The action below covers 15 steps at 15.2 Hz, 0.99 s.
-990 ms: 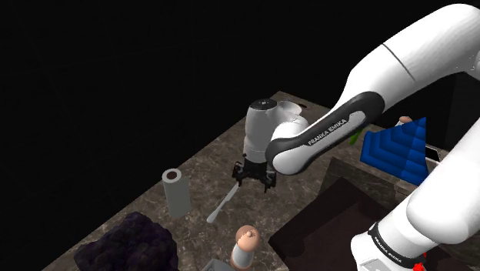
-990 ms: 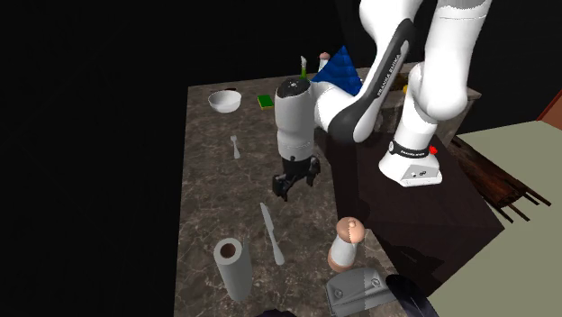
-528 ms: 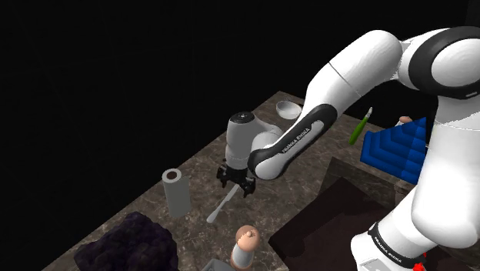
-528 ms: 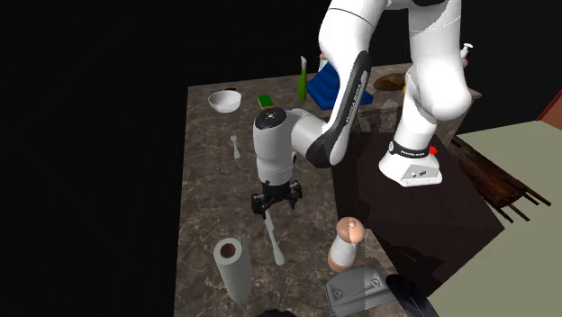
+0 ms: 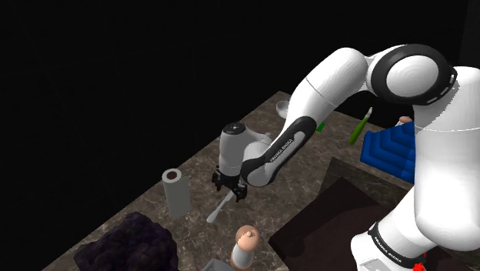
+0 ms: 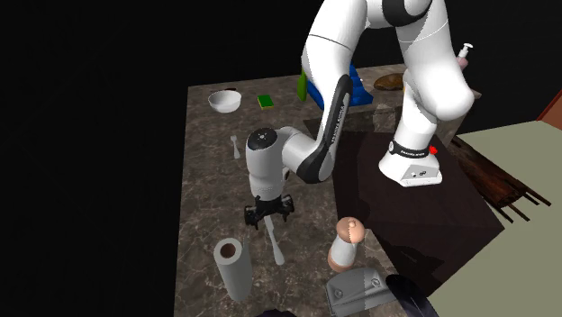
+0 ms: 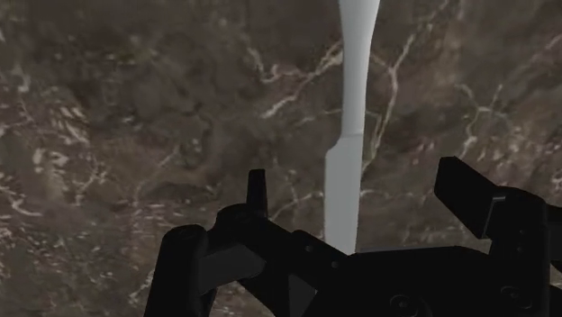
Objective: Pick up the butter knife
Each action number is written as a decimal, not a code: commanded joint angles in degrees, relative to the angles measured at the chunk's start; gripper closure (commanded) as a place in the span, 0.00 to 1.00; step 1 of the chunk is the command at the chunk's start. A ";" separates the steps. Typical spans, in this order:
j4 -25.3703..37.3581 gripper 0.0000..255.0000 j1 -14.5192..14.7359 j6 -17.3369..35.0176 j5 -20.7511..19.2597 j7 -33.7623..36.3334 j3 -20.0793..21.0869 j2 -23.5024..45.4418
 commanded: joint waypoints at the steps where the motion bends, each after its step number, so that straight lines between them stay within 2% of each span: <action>1: 0.67 0.00 0.74 0.93 -0.86 0.62 -0.89 1.58; 3: 0.81 0.00 0.94 1.21 -1.08 0.78 -1.14 2.00; 4: 0.75 1.00 0.96 1.23 -1.08 0.81 -1.13 1.96; 15: 0.33 1.00 0.27 0.23 -0.28 0.22 -0.28 0.55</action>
